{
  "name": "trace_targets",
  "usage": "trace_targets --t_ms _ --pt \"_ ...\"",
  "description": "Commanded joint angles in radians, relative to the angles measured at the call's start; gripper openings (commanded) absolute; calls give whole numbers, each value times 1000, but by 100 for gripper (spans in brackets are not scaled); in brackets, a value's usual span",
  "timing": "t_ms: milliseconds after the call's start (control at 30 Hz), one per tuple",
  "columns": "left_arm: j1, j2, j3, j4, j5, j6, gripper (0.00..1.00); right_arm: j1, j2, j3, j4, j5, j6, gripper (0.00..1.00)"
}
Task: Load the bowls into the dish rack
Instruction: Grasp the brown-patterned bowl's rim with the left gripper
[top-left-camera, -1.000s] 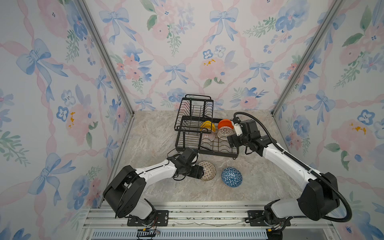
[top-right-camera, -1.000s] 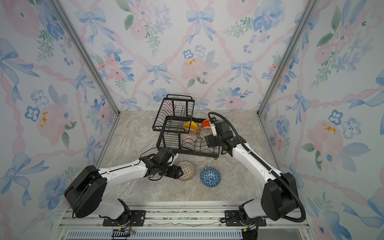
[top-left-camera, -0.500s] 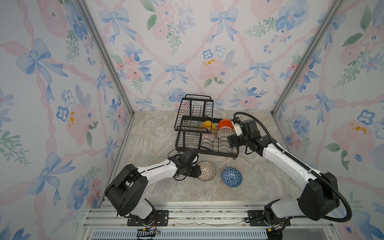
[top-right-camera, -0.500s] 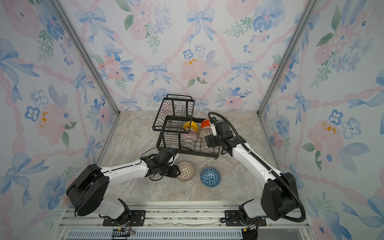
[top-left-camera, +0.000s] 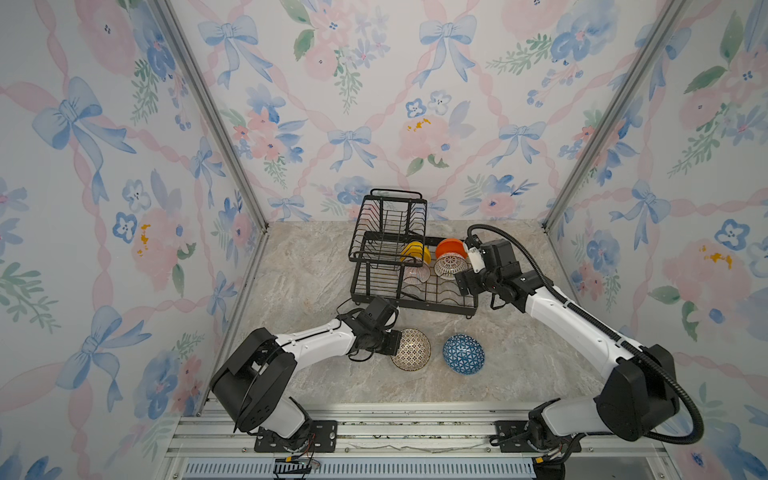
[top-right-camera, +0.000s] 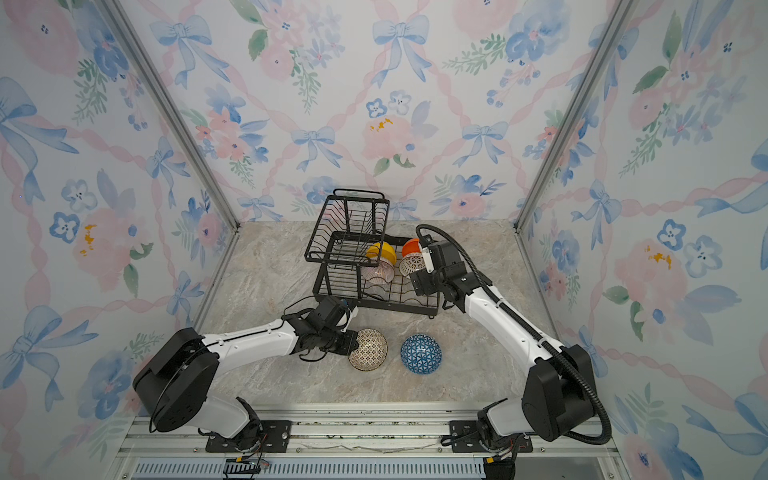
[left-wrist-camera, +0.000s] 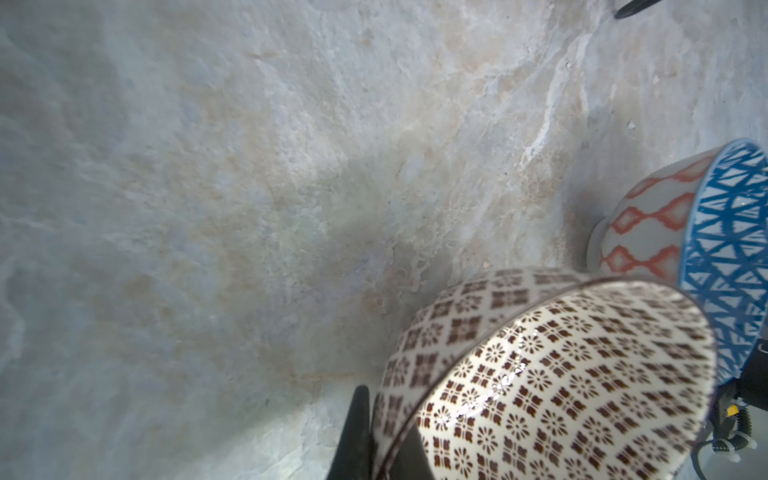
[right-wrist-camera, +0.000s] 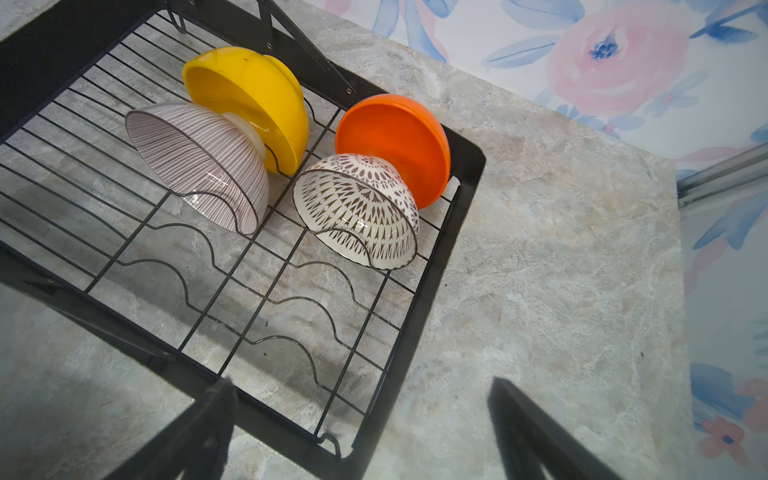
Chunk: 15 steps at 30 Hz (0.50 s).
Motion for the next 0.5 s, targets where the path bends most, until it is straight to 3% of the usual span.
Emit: trace_targets --t_ms 0,467 --pt "-6 5 -1 -4 4 0 0 -16 -17 1 -32 -5 -11 97" --pt "-4 -100 8 -22 -30 18 0 -15 -31 2 -48 -12 -17 97"
